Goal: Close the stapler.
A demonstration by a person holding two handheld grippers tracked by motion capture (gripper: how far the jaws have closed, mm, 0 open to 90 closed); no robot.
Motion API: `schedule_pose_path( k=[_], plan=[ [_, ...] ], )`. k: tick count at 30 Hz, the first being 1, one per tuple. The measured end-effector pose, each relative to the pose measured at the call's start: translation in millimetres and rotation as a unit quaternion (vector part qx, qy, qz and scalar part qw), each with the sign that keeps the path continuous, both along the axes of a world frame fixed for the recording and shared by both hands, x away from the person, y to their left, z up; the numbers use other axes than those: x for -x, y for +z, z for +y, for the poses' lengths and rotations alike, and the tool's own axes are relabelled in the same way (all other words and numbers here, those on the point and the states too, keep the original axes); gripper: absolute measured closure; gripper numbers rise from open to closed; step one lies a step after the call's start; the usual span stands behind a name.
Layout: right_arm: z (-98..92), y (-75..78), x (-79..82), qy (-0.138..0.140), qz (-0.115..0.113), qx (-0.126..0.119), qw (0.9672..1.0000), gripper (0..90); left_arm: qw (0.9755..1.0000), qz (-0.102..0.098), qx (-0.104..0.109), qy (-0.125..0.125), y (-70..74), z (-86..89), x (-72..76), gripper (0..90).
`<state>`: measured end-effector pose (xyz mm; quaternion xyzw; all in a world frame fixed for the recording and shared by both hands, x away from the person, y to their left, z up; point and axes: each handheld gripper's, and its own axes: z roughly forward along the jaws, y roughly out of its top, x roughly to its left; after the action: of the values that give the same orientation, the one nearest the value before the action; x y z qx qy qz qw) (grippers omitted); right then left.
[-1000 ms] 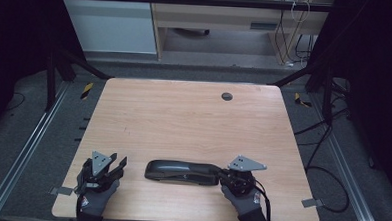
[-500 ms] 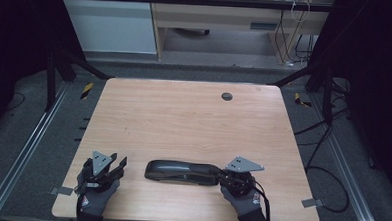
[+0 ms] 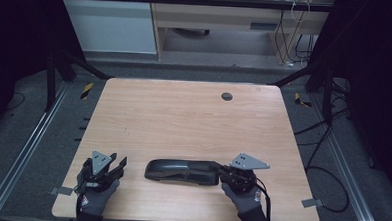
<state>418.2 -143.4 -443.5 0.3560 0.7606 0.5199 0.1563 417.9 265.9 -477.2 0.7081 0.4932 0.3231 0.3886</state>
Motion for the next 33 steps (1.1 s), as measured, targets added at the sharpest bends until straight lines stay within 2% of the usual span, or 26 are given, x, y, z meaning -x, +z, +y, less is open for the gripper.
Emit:
schedule_pose_path(
  k=[7, 10, 12, 13, 14, 18, 19, 20, 22, 23, 25, 27, 28, 29, 32, 33],
  plan=[
    [-13.1, 0.1, -2.6, -0.029, -0.005, -0.01, 0.9995, 83.9, 1.0, 0.001, 0.002, -0.003, 0.0, 1.1, -0.2, 55.8],
    [-27.0, 1.2, -5.0, -0.066, -0.008, -0.015, 0.9977, 78.3, 1.0, 0.003, 0.0, -0.006, -0.7, 0.8, -0.6, 55.3],
    [-34.1, 0.3, -6.2, -0.083, -0.008, -0.013, 0.9964, 74.2, 1.0, 0.004, 0.002, -0.009, -0.9, 0.4, -0.7, 55.2],
    [-34.1, 0.3, -6.2, -0.083, -0.008, -0.013, 0.9964, 74.2, 1.0, 0.004, 0.002, -0.009, -0.9, 0.4, -0.7, 54.9],
    [-42.7, -2.4, -8.7, -0.103, -0.011, -0.004, 0.9946, 69.2, 0.9999, 0.005, 0.003, -0.01, -1.1, 0.8, -0.9, 54.6],
    [-57.5, -11.3, -14.5, -0.135, -0.011, 0.011, 0.9907, 58.8, 0.9999, 0.009, 0.007, -0.012, -2.1, 2.7, -1.9, 52.9],
    [-57.5, -11.3, -14.5, -0.135, -0.011, 0.011, 0.9907, 58.8, 0.9999, 0.009, 0.007, -0.012, -2.1, 2.7, -1.9, 52.5],
    [-66.1, -18.4, -18.6, -0.151, 0.001, 0.018, 0.9884, 54.0, 0.9998, 0.011, 0.008, -0.013, -2.7, 3.8, -2.6, 51.8],
    [-73.3, -24.2, -22.0, -0.167, 0.012, 0.03, 0.9855, 50.9, 0.9998, 0.013, 0.007, -0.013, -3.0, 4.7, -3.0, 50.9],
    [-73.3, -24.2, -22.0, -0.167, 0.012, 0.03, 0.9855, 50.9, 0.9998, 0.013, 0.007, -0.013, -3.0, 4.7, -3.0, 50.3],
    [-82.0, -30.4, -25.9, -0.182, 0.024, 0.04, 0.9822, 45.2, 0.9998, 0.017, 0.004, -0.014, -3.7, 6.0, -4.4, 48.8],
    [-84.9, -32.4, -26.9, -0.186, 0.029, 0.044, 0.9812, 44.2, 0.9997, 0.02, 0.005, -0.013, -4.4, 6.3, -5.1, 47.3],
    [-90.3, -36.4, -28.6, -0.197, 0.032, 0.053, 0.9784, 41.9, 0.9994, 0.032, 0.003, -0.014, -5.9, 8.3, -7.3, 46.6],
    [-93.7, -38.9, -29.8, -0.204, 0.037, 0.056, 0.9768, 41.3, 0.9993, 0.035, 0.002, -0.013, -6.6, 9.0, -8.1, 46.1],
    [-101.8, -43.7, -31.9, -0.218, 0.039, 0.065, 0.9731, 39.4, 0.999, 0.045, 0.001, -0.008, -8.9, 12.1, -10.7, 45.3],
    [-101.8, -43.7, -31.9, -0.218, 0.039, 0.065, 0.9731, 39.4, 0.999, 0.045, 0.001, -0.008, -8.9, 12.1, -10.7, 44.6]
  ],
)
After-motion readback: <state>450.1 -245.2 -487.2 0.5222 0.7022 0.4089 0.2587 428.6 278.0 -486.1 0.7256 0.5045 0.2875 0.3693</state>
